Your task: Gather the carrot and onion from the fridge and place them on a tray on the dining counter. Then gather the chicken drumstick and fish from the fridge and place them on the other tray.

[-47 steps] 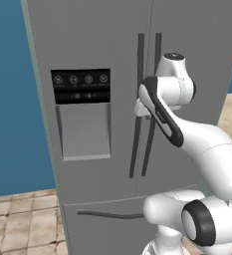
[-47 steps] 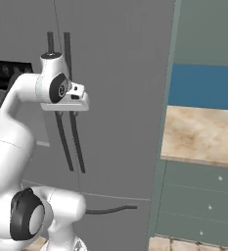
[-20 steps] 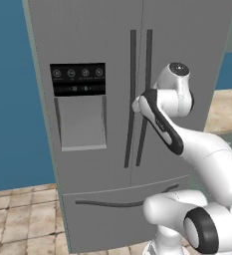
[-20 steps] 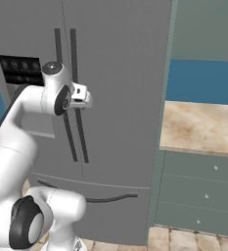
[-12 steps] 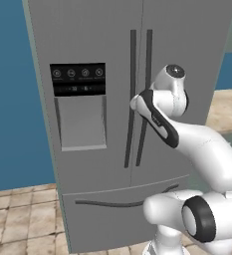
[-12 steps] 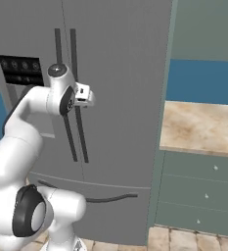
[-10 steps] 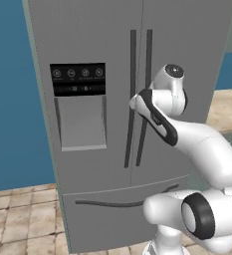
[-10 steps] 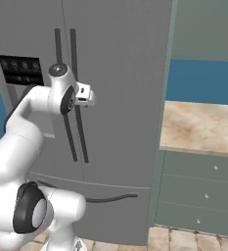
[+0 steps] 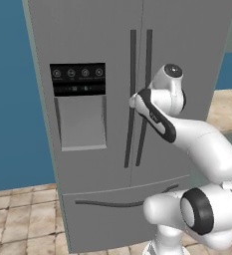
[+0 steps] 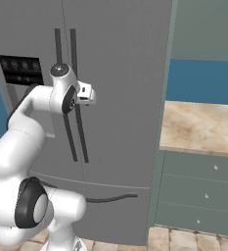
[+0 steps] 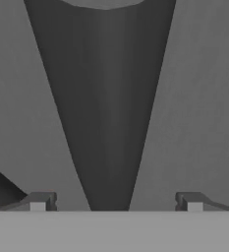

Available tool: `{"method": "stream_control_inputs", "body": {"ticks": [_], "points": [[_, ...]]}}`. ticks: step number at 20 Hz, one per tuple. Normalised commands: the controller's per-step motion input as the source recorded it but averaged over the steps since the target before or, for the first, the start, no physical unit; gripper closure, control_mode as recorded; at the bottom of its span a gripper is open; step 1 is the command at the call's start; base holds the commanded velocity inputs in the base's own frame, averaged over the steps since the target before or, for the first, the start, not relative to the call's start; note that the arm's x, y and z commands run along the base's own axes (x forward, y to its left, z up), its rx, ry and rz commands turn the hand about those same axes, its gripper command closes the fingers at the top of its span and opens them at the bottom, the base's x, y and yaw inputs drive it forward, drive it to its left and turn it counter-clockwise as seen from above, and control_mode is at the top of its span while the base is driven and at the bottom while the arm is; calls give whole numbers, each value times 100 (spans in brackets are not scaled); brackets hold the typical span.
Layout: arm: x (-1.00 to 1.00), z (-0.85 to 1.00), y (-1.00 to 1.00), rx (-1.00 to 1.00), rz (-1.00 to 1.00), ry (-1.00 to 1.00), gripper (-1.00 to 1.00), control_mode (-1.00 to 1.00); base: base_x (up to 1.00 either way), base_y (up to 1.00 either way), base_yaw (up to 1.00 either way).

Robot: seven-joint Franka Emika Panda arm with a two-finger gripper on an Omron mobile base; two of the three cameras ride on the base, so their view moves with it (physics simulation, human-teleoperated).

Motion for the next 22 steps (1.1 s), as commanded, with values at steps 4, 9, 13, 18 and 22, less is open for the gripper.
{"method": "stream_control_inputs", "body": {"ticks": [4,9,13,18,22], "points": [[27,-18,0,0,0,-13,-100,-100,0,0,0],[57,-10,4,0,0,-6,-100,-100,0,0,0],[72,-7,8,0,0,-2,100,-100,0,0,0],[57,-11,2,0,0,0,100,-100,0,0,0],[-29,0,-7,0,-1,0,100,-100,0,0,0]]}}
